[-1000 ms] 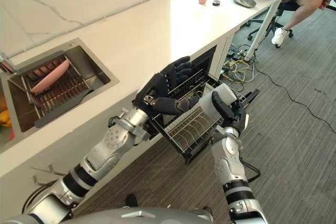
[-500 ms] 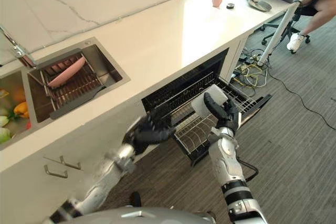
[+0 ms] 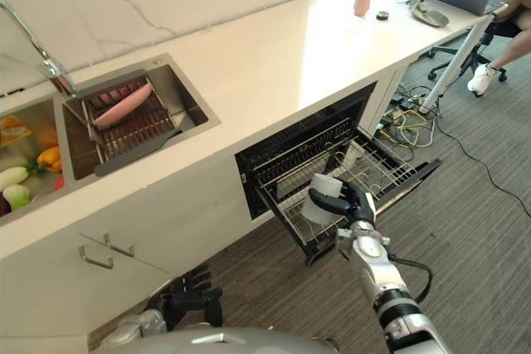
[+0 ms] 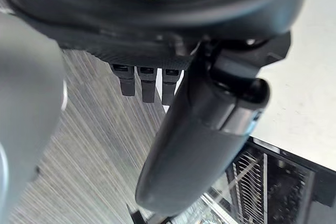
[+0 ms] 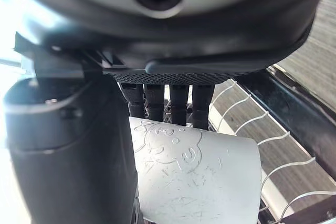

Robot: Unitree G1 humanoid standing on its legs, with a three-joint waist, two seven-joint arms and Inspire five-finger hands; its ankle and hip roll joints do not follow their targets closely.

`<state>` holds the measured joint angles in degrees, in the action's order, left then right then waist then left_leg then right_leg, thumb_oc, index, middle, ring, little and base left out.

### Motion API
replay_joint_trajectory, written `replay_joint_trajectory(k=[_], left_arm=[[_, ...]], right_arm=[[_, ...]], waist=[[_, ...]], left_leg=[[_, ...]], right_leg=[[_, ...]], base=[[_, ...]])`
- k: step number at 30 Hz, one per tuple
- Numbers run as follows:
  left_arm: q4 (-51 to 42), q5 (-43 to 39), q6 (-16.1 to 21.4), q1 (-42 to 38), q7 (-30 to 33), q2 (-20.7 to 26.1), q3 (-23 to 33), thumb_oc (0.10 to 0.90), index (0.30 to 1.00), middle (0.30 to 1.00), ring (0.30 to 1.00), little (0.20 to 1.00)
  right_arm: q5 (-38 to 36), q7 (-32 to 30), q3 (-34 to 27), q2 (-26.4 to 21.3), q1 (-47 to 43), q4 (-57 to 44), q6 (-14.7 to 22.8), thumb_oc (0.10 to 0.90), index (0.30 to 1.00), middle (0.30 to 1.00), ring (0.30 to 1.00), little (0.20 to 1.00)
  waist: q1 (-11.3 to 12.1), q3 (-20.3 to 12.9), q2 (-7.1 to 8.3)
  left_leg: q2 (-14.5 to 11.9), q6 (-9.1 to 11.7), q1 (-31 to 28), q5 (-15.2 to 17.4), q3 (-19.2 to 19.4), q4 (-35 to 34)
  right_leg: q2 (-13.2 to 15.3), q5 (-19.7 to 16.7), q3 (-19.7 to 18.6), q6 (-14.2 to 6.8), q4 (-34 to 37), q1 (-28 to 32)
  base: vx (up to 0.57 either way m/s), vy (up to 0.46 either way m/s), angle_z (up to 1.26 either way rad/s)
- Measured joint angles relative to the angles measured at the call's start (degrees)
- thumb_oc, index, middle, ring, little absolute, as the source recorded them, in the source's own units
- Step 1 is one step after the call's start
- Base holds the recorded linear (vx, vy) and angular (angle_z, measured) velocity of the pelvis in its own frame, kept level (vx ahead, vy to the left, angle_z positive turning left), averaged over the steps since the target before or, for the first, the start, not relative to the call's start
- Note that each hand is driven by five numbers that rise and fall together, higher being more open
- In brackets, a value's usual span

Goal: Place the dishes in the dishwasher.

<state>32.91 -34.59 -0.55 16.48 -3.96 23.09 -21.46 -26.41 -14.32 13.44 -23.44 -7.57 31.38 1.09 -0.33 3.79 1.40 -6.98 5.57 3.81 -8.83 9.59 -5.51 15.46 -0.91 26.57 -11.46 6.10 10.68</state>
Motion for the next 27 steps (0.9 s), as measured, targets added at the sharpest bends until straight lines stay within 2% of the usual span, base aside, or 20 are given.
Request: replay_joint_trajectory(k=[2,5,7,8,11,13,17,19,20,27], left_arm=[[5.1,7.7,1.3,0.1,-0.1,-0.8,0.5,0.8,0.9,0.9,0.9,0.9],[20.1,15.2,6.3,-5.6,1.1,-5.6,7.4,0.8,0.9,0.9,0.9,0.9],[22.3,18.3,6.7,-8.7,3.6,-5.9,7.7,0.8,0.9,0.9,0.9,0.9],[24.8,20.4,8.0,-9.6,4.4,-6.4,8.8,0.8,0.9,0.9,0.9,0.9],[31.4,22.9,9.4,-13.7,7.1,-7.5,10.2,0.8,0.9,0.9,0.9,0.9],[33.5,24.9,9.1,-16.1,9.7,-7.7,11.4,0.8,0.9,0.9,0.9,0.9],[32.5,25.8,9.2,-16.7,11.3,-7.7,11.2,0.8,0.9,0.9,0.9,0.9],[32.5,26.4,8.7,-16.7,12.3,-7.4,10.8,0.8,0.9,0.9,0.9,0.9],[32.6,26.4,8.5,-16.7,12.4,-7.2,10.6,0.8,0.9,0.9,0.9,0.9],[32.4,26.6,8.0,-16.2,13.1,-7.1,8.7,0.8,0.9,0.9,0.9,0.9]], right_arm=[[5.0,1.4,0.1,-1.9,-2.1,3.1,0.0,0.4,0.3,0.3,0.3,0.3],[13.1,1.5,0.3,-3.3,-9.1,15.3,0.1,0.4,0.3,0.3,0.3,0.3],[16.3,0.8,0.2,-3.8,-11.3,19.5,-0.3,0.4,0.3,0.3,0.3,0.3],[18.2,0.3,1.8,-3.5,-13.2,22.5,0.4,0.4,0.3,0.3,0.3,0.3],[21.9,-0.6,3.4,-0.7,-15.8,30.9,0.8,0.4,0.3,0.3,0.3,0.3],[22.1,-2.2,3.5,3.6,-16.8,35.7,1.5,0.4,0.3,0.3,0.3,0.3],[21.6,-2.2,3.5,7.0,-17.1,38.3,1.6,0.4,0.3,0.3,0.3,0.3],[21.1,-2.8,2.4,7.6,-17.4,38.1,2.3,0.405,0.307,0.307,0.307,0.307],[20.9,-2.7,2.4,7.6,-17.6,38.1,2.3,0.8,0.9,0.9,0.9,0.9],[17.2,-3.2,1.7,7.6,-17.6,37.3,2.0,0.8,0.9,0.9,0.9,0.9]], waist=[[0.3,-0.3,1.12],[1.7,0.2,2.1],[3.1,0.4,2.54],[3.3,0.5,2.6],[4.2,0.9,3.13],[5.2,1.3,3.59],[6.7,2.6,3.29],[6.5,3.3,3.26],[6.6,3.4,3.3],[6.5,4.2,2.57]], left_leg=[[0.3,0.5,1.1,-0.4,-0.9,0.2],[0.3,0.7,3.3,-1.1,-2.4,0.2],[0.2,0.7,5.0,-1.5,-2.9,0.3],[0.4,0.8,5.6,-1.7,-3.5,0.3],[0.6,0.8,7.1,-1.9,-4.4,0.3],[0.7,0.8,8.4,-1.9,-4.5,0.3],[1.1,0.8,9.5,-1.9,-5.5,0.3],[1.3,0.8,9.6,-1.9,-5.5,0.3],[1.3,0.8,9.6,-1.9,-5.5,0.3],[1.5,0.8,9.6,-1.9,-5.7,0.3]], right_leg=[[0.1,0.0,0.6,-0.1,0.0,-0.5],[-0.4,0.0,1.9,-0.1,0.0,-1.6],[-0.6,-0.1,2.2,-0.1,0.0,-2.9],[-0.6,-0.1,2.6,-0.1,0.0,-3.4],[-0.7,-0.1,3.4,-0.1,0.0,-4.0],[-0.7,-0.1,3.4,0.1,0.0,-5.1],[-0.5,0.0,4.2,0.1,0.0,-5.5],[-0.4,0.0,4.4,0.1,0.0,-5.6],[-0.4,0.0,4.4,0.1,0.0,-5.6],[-0.2,0.2,4.7,0.5,0.0,-5.4]], base=[[-0.01,-0.004,0.19],[0.0,-0.01,0.25],[-0.04,0.009,0.17],[-0.03,0.011,0.18],[-0.02,0.008,0.18],[-0.01,0.001,0.08],[-0.01,0.007,0.13],[0.0,0.005,0.04],[0.0,0.024,0.05],[0.0,0.009,0.01]])
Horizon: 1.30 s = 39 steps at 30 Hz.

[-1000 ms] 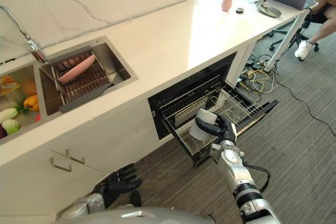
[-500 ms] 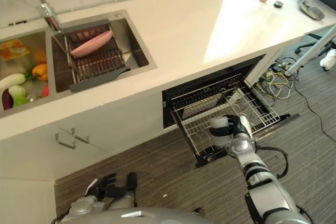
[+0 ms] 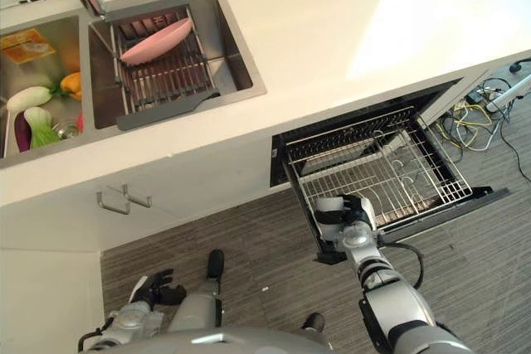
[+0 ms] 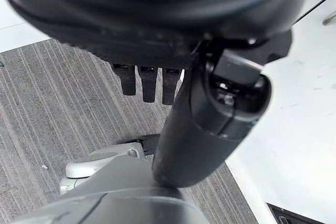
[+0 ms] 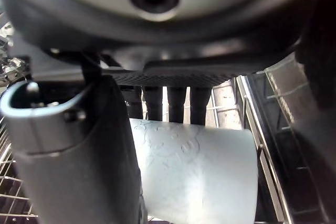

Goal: Place the dishes in the dishwasher.

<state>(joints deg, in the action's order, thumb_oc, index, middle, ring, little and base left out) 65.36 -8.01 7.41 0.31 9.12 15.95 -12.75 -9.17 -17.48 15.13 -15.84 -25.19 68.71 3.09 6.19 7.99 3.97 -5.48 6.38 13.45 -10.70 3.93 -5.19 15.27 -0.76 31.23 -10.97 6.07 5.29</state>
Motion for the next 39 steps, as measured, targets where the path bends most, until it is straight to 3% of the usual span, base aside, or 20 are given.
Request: replay_joint_trajectory(k=[6,11,15,20,24,28,29,31,34,36,37,38,39], left_arm=[[0.0,1.8,-0.1,0.4,0.5,-0.1,0.2,0.8,0.9,0.9,0.9,0.9],[0.2,1.9,-0.8,2.6,0.6,-0.1,1.0,0.8,0.9,0.9,0.9,0.9],[1.8,-0.8,-2.0,3.0,-1.1,-0.9,5.3,0.8,0.9,0.9,0.9,0.9],[2.1,-1.4,-2.5,2.9,-2.4,-0.7,4.8,0.8,0.9,0.9,0.9,0.9],[2.4,-0.1,-2.4,2.8,-4.8,-2.2,4.0,0.8,0.9,0.9,0.9,0.9],[3.4,2.1,-1.8,2.3,-5.3,-3.8,4.1,0.8,0.9,0.9,0.9,0.9],[4.6,2.4,-1.6,1.7,-4.8,-4.4,4.6,0.8,0.9,0.9,0.9,0.9],[6.7,2.3,-1.2,0.7,-3.3,-6.2,8.2,0.8,0.9,0.9,0.9,0.9],[7.7,2.0,-1.1,-0.2,-2.7,-7.3,11.6,0.8,0.9,0.9,0.9,0.9],[8.7,2.0,-1.1,-1.0,-1.8,-7.0,11.4,0.8,0.9,0.9,0.9,0.9],[8.6,2.1,-1.2,-1.3,-1.9,-6.8,10.0,0.8,0.9,0.9,0.9,0.9],[8.6,2.4,-1.4,-1.8,-1.9,-6.9,7.9,0.8,0.9,0.9,0.9,0.9],[8.7,3.5,-0.9,-1.6,-2.2,-7.1,7.3,0.8,0.9,0.9,0.9,0.9]], right_arm=[[2.0,-0.8,0.5,-0.2,5.1,-9.9,-0.5,0.8,0.9,0.9,0.9,0.9],[4.7,-1.1,-0.7,-3.7,15.0,-31.5,-0.5,0.8,0.9,0.9,0.9,0.9],[7.0,-0.8,-5.9,-6.0,20.8,-44.9,1.7,0.8,0.9,0.9,0.9,0.9],[7.0,-0.4,-12.1,-8.9,27.4,-56.6,2.9,0.8,0.9,0.9,0.9,0.9],[6.8,1.3,-13.6,-9.2,31.7,-62.6,5.1,0.8,0.9,0.9,0.9,0.9],[6.3,2.8,-14.3,-8.4,34.7,-65.6,5.7,0.8,0.9,0.9,0.9,0.9],[6.3,3.0,-14.3,-8.9,34.8,-66.3,5.7,0.8,0.9,0.9,0.9,0.9],[6.2,3.5,-13.8,-10.4,34.6,-69.8,6.1,0.8,0.9,0.9,0.9,0.9],[3.8,4.6,-13.3,-10.9,34.1,-74.5,7.1,0.8,0.9,0.9,0.9,0.9],[1.8,4.8,-13.9,-10.7,34.0,-76.8,9.1,0.8,0.9,0.9,0.9,0.9],[1.7,4.9,-15.4,-10.7,34.8,-77.3,9.9,0.8,0.9,0.9,0.9,0.9],[1.7,5.0,-17.5,-11.1,36.9,-79.1,9.9,0.8,0.9,0.9,0.9,0.9],[2.0,5.2,-20.0,-11.1,38.8,-79.4,10.8,0.8,0.9,0.9,0.9,0.9]], waist=[[-1.1,0.0,-0.12],[-3.3,0.1,-0.04],[-4.8,-0.3,0.14],[-7.6,-2.1,0.24],[-10.4,-4.5,-0.91],[-11.6,-5.3,-3.04],[-11.7,-5.2,-3.74],[-11.6,-4.5,-5.23],[-10.2,-4.2,-5.82],[-10.3,-4.0,-5.56],[-11.1,-3.8,-5.33],[-11.0,-3.8,-5.56],[-11.1,-4.2,-5.85]], left_leg=[[0.9,-0.4,-1.7,0.4,0.3,0.0],[1.0,-0.4,-4.9,0.8,1.8,0.0],[0.2,-0.4,-7.1,1.7,4.0,-0.1],[-1.0,-0.1,-9.0,2.0,6.0,-0.3],[-2.0,0.4,-9.6,1.7,6.9,-0.4],[-2.7,1.2,-9.1,0.6,7.0,0.2],[-2.9,1.3,-8.2,0.3,6.9,1.2],[-3.7,1.6,-4.3,0.4,6.7,6.3],[-6.0,3.9,-2.2,6.9,1.8,13.3],[-10.0,6.7,-2.4,9.5,0.5,15.2],[-11.0,7.2,-3.1,10.0,0.8,15.3],[-10.9,8.0,-3.1,11.0,1.4,15.7],[-9.6,7.0,-3.7,12.1,2.1,14.6]], right_leg=[[1.0,0.0,0.0,0.0,0.0,1.7],[1.6,0.0,-1.4,0.0,0.0,3.8],[1.4,0.0,-3.5,0.0,0.0,4.4],[0.9,0.3,-6.0,-0.5,0.0,4.6],[0.1,0.3,-7.5,-0.6,0.0,4.2],[-0.8,0.5,-7.7,-0.8,0.0,3.8],[-0.9,0.8,-7.7,-1.2,0.1,3.5],[-0.7,0.6,-7.7,0.2,0.3,2.4],[0.3,-0.7,-9.3,0.1,0.0,1.6],[0.7,-0.8,-10.3,-0.5,-0.7,1.3],[1.0,-1.1,-10.3,-1.1,-0.9,1.6],[1.7,-1.3,-10.0,-1.5,-1.1,1.8],[3.5,-1.3,-9.2,-1.5,-2.0,2.2]], base=[[0.0,-0.002,0.01],[-0.02,-0.021,-0.14],[0.01,-0.052,-0.29],[-0.01,-0.087,-0.24],[-0.01,-0.072,-0.16],[-0.1,-0.024,-0.01],[-0.1,0.064,0.16],[-0.02,0.186,0.07],[0.11,0.44,-0.32],[0.16,0.532,-0.18],[0.18,0.558,0.06],[0.1,0.372,0.29],[0.15,0.691,0.53]])
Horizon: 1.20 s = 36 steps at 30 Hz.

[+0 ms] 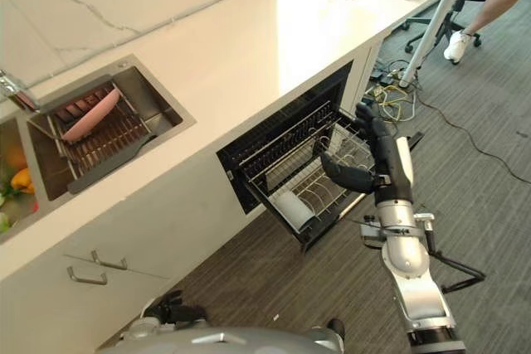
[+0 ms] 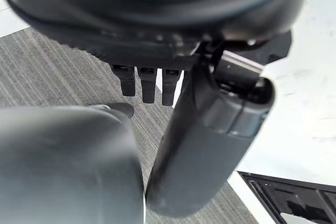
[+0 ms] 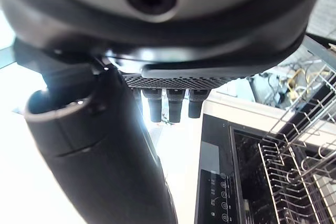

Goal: Place the dishes in the dishwasher.

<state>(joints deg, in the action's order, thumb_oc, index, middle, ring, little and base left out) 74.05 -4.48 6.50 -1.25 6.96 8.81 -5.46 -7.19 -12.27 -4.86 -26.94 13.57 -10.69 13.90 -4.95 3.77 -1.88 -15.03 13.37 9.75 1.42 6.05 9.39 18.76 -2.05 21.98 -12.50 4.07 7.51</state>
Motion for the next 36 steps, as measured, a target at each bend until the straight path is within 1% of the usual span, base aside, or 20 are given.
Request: replay_joint_trajectory(k=[1,2,3,4,5,6,7,8,9,10,12,14,19,21,23,27,28,30,32,36], left_arm=[[2.0,0.9,-0.8,-2.8,-0.2,1.5,-0.8,0.8,0.9,0.9,0.9,0.9],[3.2,1.3,-1.0,-4.4,0.1,1.7,-0.9,0.8,0.9,0.9,0.9,0.9],[3.4,1.6,-1.0,-4.9,0.0,1.7,-0.9,0.8,0.9,0.9,0.9,0.9],[3.4,1.6,-1.0,-4.9,0.0,1.7,-0.9,0.8,0.9,0.9,0.9,0.9],[3.4,1.7,-0.9,-4.7,0.0,1.7,-0.8,0.8,0.9,0.9,0.9,0.9],[2.7,2.0,-0.8,-4.6,0.2,2.2,-1.1,0.8,0.9,0.9,0.9,0.9],[2.7,2.0,-0.8,-4.6,0.2,2.2,-1.1,0.8,0.9,0.9,0.9,0.9],[2.0,3.3,-1.3,-3.8,0.2,3.2,-2.9,0.8,0.9,0.9,0.9,0.9],[2.1,4.3,-1.5,-3.2,0.1,4.3,-3.2,0.8,0.9,0.9,0.9,0.9],[1.6,5.2,-1.5,-1.4,0.2,4.3,-4.8,0.8,0.9,0.9,0.9,0.9],[2.9,6.4,-2.4,-0.9,0.0,4.3,-4.8,0.8,0.9,0.9,0.9,0.9],[4.6,6.9,-3.2,0.2,-0.1,3.9,-4.8,0.8,0.9,0.9,0.9,0.9],[3.3,6.8,-3.2,3.6,0.1,4.3,-4.4,0.8,0.9,0.9,0.9,0.9],[2.4,6.7,-3.2,4.5,0.0,4.4,-4.4,0.8,0.9,0.9,0.9,0.9],[2.1,6.8,-3.4,5.5,0.0,2.8,-4.2,0.8,0.9,0.9,0.9,0.9],[2.1,6.8,-3.4,6.7,0.0,2.4,-2.1,0.8,0.9,0.9,0.9,0.9],[2.1,6.9,-3.4,6.2,-0.3,2.0,-2.0,0.8,0.9,0.9,0.9,0.9],[1.9,6.8,-3.4,5.8,-0.6,2.0,-2.1,0.8,0.9,0.9,0.9,0.9],[1.6,6.8,-3.6,4.7,-0.6,2.4,-2.0,0.8,0.9,0.9,0.9,0.9],[1.5,6.8,-3.6,4.2,-0.8,2.3,-2.3,0.8,0.9,0.9,0.9,0.9]], right_arm=[[0.0,-1.5,-0.6,2.7,-0.2,0.7,-0.8,0.8,0.9,0.9,0.9,0.9],[0.3,-2.5,-0.6,4.2,-1.5,0.8,-1.1,0.8,0.9,0.9,0.9,0.9],[0.3,-3.1,0.1,5.5,-3.7,0.9,-1.7,0.8,0.9,0.9,0.9,0.9],[0.3,-3.1,0.1,5.5,-3.7,0.9,-1.7,0.8,0.9,0.9,0.9,0.9],[0.4,-3.4,2.3,5.7,-6.1,1.6,-1.8,0.8,0.9,0.9,0.9,0.9],[1.0,-2.7,6.8,5.1,-7.6,1.4,-1.7,0.8,0.9,0.9,0.9,0.9],[1.0,-2.7,6.8,5.1,-7.6,1.4,-1.7,0.8,0.9,0.9,0.9,0.9],[2.5,-0.9,9.2,4.5,-8.3,1.1,-1.6,0.8,0.9,0.9,0.9,0.9],[2.8,0.2,10.5,4.5,-7.9,0.2,-1.5,0.8,0.9,0.9,0.9,0.9],[2.9,2.1,11.1,3.3,-9.7,-0.1,-0.2,0.8,0.9,0.9,0.9,0.9],[2.5,2.3,10.4,3.3,-11.1,-0.3,0.5,0.8,0.9,0.9,0.9,0.9],[2.4,2.3,10.4,2.3,-11.3,0.6,0.5,0.8,0.9,0.9,0.9,0.9],[1.0,2.3,10.5,2.3,-11.0,4.8,0.3,0.8,0.9,0.9,0.9,0.9],[0.3,2.4,10.5,2.4,-10.9,5.9,0.3,0.8,0.9,0.9,0.9,0.9],[0.2,3.1,10.5,2.5,-11.5,6.0,0.2,0.8,0.9,0.9,0.9,0.9],[-2.1,3.5,10.4,2.0,-11.3,6.7,-0.1,0.8,0.9,0.9,0.9,0.9],[-1.9,3.7,9.5,-0.2,-11.4,6.6,-0.1,0.8,0.9,0.9,0.9,0.9],[-1.9,3.7,8.8,-1.1,-11.4,7.3,-0.3,0.8,0.9,0.9,0.9,0.9],[-1.7,4.3,8.9,-2.2,-11.4,8.2,-0.7,0.8,0.9,0.9,0.9,0.9],[1.8,7.4,9.0,-7.0,-11.6,8.1,-1.1,0.8,0.9,0.9,0.9,0.9]], waist=[[-1.2,0.2,4.14],[-1.2,0.7,5.62],[-1.4,0.9,5.86],[-1.4,0.9,5.86],[-1.0,1.0,5.78],[0.9,1.3,4.83],[0.9,1.3,4.83],[1.6,1.8,4.01],[1.4,1.8,3.4],[1.7,1.6,3.23],[0.7,2.6,1.37],[-1.2,3.0,0.42],[-1.2,1.4,2.65],[0.7,-0.4,3.64],[1.9,-0.5,2.29],[1.7,-0.5,2.54],[1.4,-1.1,0.89],[1.5,-1.7,-0.12],[1.4,-1.5,1.05],[1.8,-2.2,1.0]], left_leg=[[5.5,-3.2,1.0,1.1,1.3,2.2],[8.0,-5.5,2.5,2.6,1.4,4.5],[9.4,-7.1,3.4,3.5,1.8,6.4],[9.4,-7.1,3.4,3.5,1.8,6.4],[10.1,-8.4,3.2,4.2,2.7,6.9],[10.8,-11.7,0.6,4.8,2.7,4.8],[10.8,-11.7,0.6,4.8,2.7,4.8],[10.7,-13.4,-1.6,4.4,0.7,1.6],[10.7,-12.6,-4.5,1.0,-0.6,-3.3],[13.3,-15.7,-7.8,0.5,-0.8,-8.4],[13.5,-15.7,-10.9,-1.5,-2.8,-12.1],[14.8,-15.6,-13.1,-1.8,-4.2,-13.4],[17.5,-15.6,-17.1,-0.1,-4.0,-14.5],[17.2,-14.1,-17.6,1.0,-3.9,-14.5],[14.6,-12.6,-18.7,1.0,-1.8,-14.5],[12.8,-10.9,-19.4,1.8,0.0,-12.3],[11.5,-11.3,-19.2,0.9,0.1,-14.9],[9.9,-10.3,-19.4,2.3,1.1,-14.6],[9.3,-10.2,-19.2,2.3,1.4,-14.6],[8.4,-10.4,-18.6,2.5,1.0,-14.7]], right_leg=[[5.4,-1.3,-0.1,1.1,-1.5,0.2],[8.1,-2.7,0.0,3.1,-3.8,-1.4],[9.8,-5.3,0.0,6.7,-6.7,-3.6],[9.8,-5.3,0.0,6.7,-6.7,-3.6],[10.9,-9.8,-0.1,10.8,-8.9,-5.7],[10.9,-9.2,-1.3,9.7,-12.9,-8.6],[10.9,-9.2,-1.3,9.7,-12.9,-8.6],[6.0,-3.1,-6.9,8.0,-17.6,-10.1],[1.6,0.5,-9.7,8.4,-21.0,-10.8],[-2.6,4.6,-11.6,7.7,-22.0,-14.4],[-8.6,6.2,-13.9,7.2,-16.0,-15.5],[-11.6,4.4,-17.9,6.2,-11.5,-17.8],[-8.6,-5.0,-19.4,6.1,-9.5,-19.0],[-7.7,-7.7,-19.5,4.9,-5.2,-17.7],[-10.9,-9.7,-18.9,7.0,1.7,-13.2],[-13.0,-8.4,-19.5,9.1,1.7,-10.7],[-14.8,-8.1,-19.2,9.3,1.7,-11.2],[-16.0,-8.2,-19.0,9.5,1.7,-11.4],[-16.1,-7.7,-18.7,9.4,2.0,-11.5],[-16.0,-6.7,-14.0,8.8,1.9,-11.5]], base=[[0.12,0.711,0.55],[0.09,0.62,0.42],[0.05,0.298,0.13],[0.02,0.107,-0.05],[0.16,0.361,-0.14],[0.16,0.361,-0.14],[0.16,0.359,0.04],[0.11,0.159,0.48],[0.19,0.223,0.7],[0.25,0.255,0.73],[0.13,0.08,0.57],[0.09,0.055,0.84],[0.06,-0.055,0.58],[0.07,-0.068,0.15],[0.08,-0.098,-0.17],[0.04,-0.098,-0.13],[0.01,-0.062,-0.02],[0.02,-0.081,-0.06],[0.03,-0.12,-0.03],[0.03,-0.071,0.06]])
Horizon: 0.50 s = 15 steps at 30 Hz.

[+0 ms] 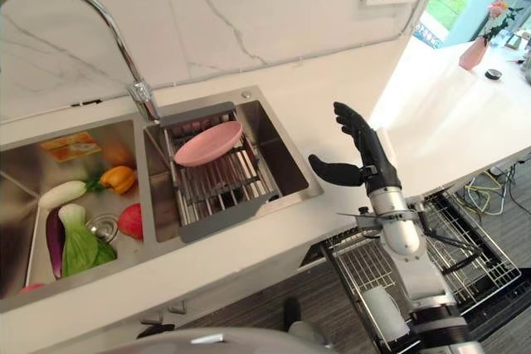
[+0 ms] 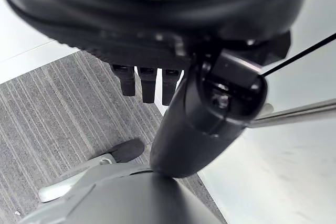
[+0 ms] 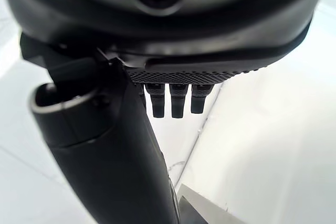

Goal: Place the dishes in the dishwasher.

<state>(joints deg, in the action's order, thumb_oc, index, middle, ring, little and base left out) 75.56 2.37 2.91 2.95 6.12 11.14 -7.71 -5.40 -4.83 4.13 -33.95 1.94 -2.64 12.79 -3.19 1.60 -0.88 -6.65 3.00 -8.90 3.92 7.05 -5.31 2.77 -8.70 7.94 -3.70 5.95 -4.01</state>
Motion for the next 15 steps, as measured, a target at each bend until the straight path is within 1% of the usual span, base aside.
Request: replay_joint_trajectory(k=[2,3,4,5,7,9,10,11,12,13,15], left_arm=[[0.0,0.1,0.1,0.1,-0.4,-1.0,-0.4,0.8,0.9,0.9,0.9,0.9],[0.0,0.1,0.1,0.2,-0.5,-1.6,-0.4,0.8,0.9,0.9,0.9,0.9],[0.0,0.1,0.1,0.2,-0.5,-1.6,-0.4,0.8,0.9,0.9,0.9,0.9],[0.0,0.2,0.1,0.2,-0.5,-2.0,-0.4,0.8,0.9,0.9,0.9,0.9],[0.0,0.3,0.2,0.5,-0.5,-2.1,-0.5,0.8,0.9,0.9,0.9,0.9],[0.1,0.6,0.2,0.3,-0.7,-2.0,-1.0,0.8,0.9,0.9,0.9,0.9],[0.1,0.6,0.2,0.1,-0.9,-2.0,-1.1,0.8,0.9,0.9,0.9,0.9],[0.1,0.6,0.2,0.1,-0.9,-2.0,-1.1,0.8,0.9,0.9,0.9,0.9],[0.1,0.7,0.4,-0.1,-0.9,-2.0,-1.4,0.8,0.9,0.9,0.9,0.9],[0.0,0.7,0.3,-0.5,-1.0,-1.9,-2.4,0.8,0.9,0.9,0.9,0.9],[0.0,0.7,0.4,-0.9,-1.1,-2.0,-2.5,0.8,0.9,0.9,0.9,0.9]], right_arm=[[2.2,0.6,0.6,-3.1,-1.3,0.0,-0.3,0.8,0.9,0.9,0.9,0.9],[3.7,0.9,1.1,-4.7,-2.3,0.0,-0.3,0.8,0.9,0.9,0.9,0.9],[3.7,0.9,1.1,-4.7,-2.3,0.0,-0.3,0.8,0.9,0.9,0.9,0.9],[5.5,1.1,2.3,-6.7,-3.8,0.0,-0.3,0.8,0.9,0.9,0.9,0.9],[8.6,1.6,3.8,-8.4,-6.7,0.2,-0.3,0.8,0.9,0.9,0.9,0.9],[12.9,1.5,8.6,-12.4,-11.8,1.2,-0.3,0.8,0.9,0.9,0.9,0.9],[15.3,1.4,10.3,-13.6,-13.8,1.3,-0.1,0.8,0.9,0.9,0.9,0.9],[15.3,1.4,10.3,-13.6,-13.8,1.3,-0.1,0.8,0.9,0.9,0.9,0.9],[17.3,1.3,13.2,-13.8,-17.0,2.2,-0.1,0.8,0.9,0.9,0.9,0.9],[18.8,1.2,14.3,-13.5,-18.3,2.3,0.2,0.8,0.9,0.9,0.9,0.9],[19.2,1.0,16.5,-12.7,-20.1,2.4,0.4,0.8,0.9,0.9,0.9,0.9]], waist=[[0.1,-0.2,-1.26],[0.2,-0.2,-1.85],[0.2,-0.2,-1.85],[0.2,-0.1,-2.26],[0.8,-0.1,-2.6],[1.0,-0.1,-2.64],[1.6,0.0,-2.61],[1.6,0.0,-2.61],[1.7,0.0,-2.62],[2.5,0.1,-2.62],[3.3,0.3,-2.72]], left_leg=[[0.0,0.4,-0.1,-0.2,-0.2,0.1],[0.0,0.4,-0.2,-0.2,-0.3,0.1],[0.0,0.4,-0.2,-0.2,-0.3,0.1],[0.0,0.4,-0.3,-0.2,-0.2,0.1],[0.0,0.4,-0.3,-0.3,-0.3,0.1],[0.2,0.4,-0.6,-0.3,-0.4,0.1],[0.2,0.4,-0.6,-0.3,-0.5,0.1],[0.2,0.4,-0.6,-0.3,-0.5,0.1],[0.2,0.4,-0.6,-0.3,-0.7,0.1],[0.2,0.4,-0.6,-0.3,-1.1,0.1],[0.3,0.4,-0.5,-0.3,-1.6,0.1]], right_leg=[[-0.2,-0.7,-0.3,0.7,0.0,0.0],[-0.2,-0.9,-0.4,0.6,0.1,0.1],[-0.2,-0.9,-0.4,0.6,0.1,0.1],[-0.2,-1.0,-0.5,0.6,0.1,0.1],[-0.2,-1.1,-0.5,0.9,0.1,0.2],[-0.1,-1.1,-0.6,0.9,0.1,0.3],[0.0,-1.1,-0.5,0.9,0.1,0.4],[0.0,-1.1,-0.5,0.9,0.1,0.4],[0.0,-1.1,-0.5,0.9,0.1,0.4],[0.0,-1.1,-0.2,0.8,0.1,0.6],[0.2,-1.1,0.2,0.9,0.1,0.8]], base=[[0.04,-0.058,0.03],[0.0,0.0,0.0],[0.02,-0.025,-0.04],[0.03,-0.037,-0.02],[0.04,-0.045,-0.03],[0.02,-0.017,-0.01],[0.02,-0.015,0.04],[0.02,-0.014,0.04],[0.02,-0.014,0.07],[0.03,-0.029,0.12],[0.02,-0.023,0.13]])
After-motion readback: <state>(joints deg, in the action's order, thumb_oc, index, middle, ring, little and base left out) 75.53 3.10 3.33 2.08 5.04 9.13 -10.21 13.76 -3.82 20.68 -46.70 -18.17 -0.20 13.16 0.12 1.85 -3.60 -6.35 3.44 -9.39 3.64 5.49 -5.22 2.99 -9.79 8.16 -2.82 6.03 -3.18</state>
